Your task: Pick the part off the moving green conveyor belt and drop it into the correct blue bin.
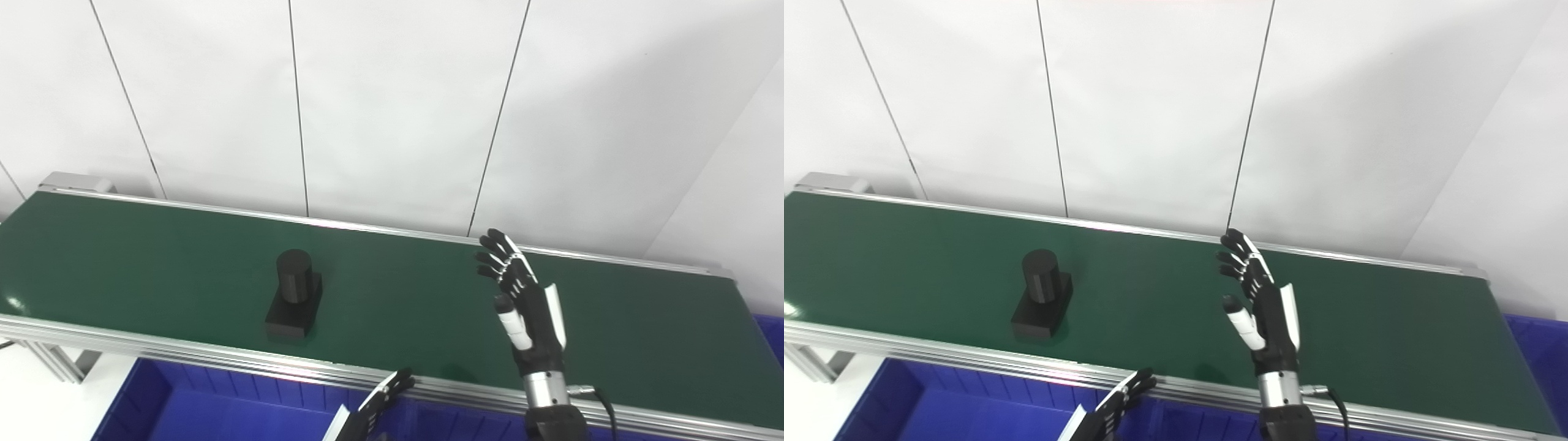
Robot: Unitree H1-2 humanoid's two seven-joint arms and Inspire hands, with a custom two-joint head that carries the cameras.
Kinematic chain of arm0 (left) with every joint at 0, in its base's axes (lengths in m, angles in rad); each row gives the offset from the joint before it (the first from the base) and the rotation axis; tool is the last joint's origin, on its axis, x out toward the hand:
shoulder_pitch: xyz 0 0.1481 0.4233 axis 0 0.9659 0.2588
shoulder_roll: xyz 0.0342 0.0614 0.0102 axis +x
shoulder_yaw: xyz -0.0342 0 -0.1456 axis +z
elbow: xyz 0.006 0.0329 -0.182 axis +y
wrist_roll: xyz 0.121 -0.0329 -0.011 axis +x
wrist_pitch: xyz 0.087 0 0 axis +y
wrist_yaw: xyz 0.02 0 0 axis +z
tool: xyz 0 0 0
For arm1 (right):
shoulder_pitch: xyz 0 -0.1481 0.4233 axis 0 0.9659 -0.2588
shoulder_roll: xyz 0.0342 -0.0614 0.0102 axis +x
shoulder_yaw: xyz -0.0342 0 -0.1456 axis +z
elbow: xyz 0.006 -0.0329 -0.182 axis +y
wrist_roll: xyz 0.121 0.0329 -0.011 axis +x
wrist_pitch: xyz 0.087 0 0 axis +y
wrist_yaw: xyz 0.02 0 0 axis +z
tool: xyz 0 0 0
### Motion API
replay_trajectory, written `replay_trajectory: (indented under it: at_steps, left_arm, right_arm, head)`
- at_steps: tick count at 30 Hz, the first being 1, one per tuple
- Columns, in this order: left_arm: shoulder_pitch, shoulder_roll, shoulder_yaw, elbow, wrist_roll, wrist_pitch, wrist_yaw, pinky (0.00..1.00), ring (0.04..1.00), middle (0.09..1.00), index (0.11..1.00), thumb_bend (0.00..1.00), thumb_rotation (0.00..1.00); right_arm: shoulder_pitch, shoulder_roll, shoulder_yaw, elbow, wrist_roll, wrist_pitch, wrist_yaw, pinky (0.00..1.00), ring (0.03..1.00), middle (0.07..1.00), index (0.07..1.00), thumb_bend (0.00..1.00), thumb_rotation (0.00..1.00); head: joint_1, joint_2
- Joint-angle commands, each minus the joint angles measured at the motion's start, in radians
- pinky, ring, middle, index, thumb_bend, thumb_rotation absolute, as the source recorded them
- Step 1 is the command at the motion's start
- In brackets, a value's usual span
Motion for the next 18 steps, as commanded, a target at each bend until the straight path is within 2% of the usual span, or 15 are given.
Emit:
replay_trajectory:
  at_steps: [1,10,18]
  left_arm:
    - [0.012,0.003,0.006,-0.043,0.005,-0.04,-0.013,0.96,0.961,0.907,0.914,0.78,1.0]
    - [0.07,0.007,0.042,-0.078,0.013,-0.039,-0.037,0.93,0.942,0.897,0.91,0.76,0.99]
    - [0.102,0.0,0.076,-0.085,0.015,-0.037,-0.061,0.95,0.946,0.912,0.94,0.74,1.0]
  right_arm:
    - [-0.046,0.017,-0.003,-0.006,-0.003,-0.006,-0.004,0.74,0.801,0.862,0.886,0.83,0.89]
    - [-0.086,0.037,0.001,0.045,-0.016,-0.005,-0.002,0.75,0.806,0.867,0.889,0.83,0.89]
    - [-0.099,0.048,0.005,0.057,-0.02,0.002,0.0,0.73,0.806,0.87,0.89,0.86,0.9]
  head:
    - [0.002,0.004]
    - [0.016,0.011]
    - [0.021,0.015]
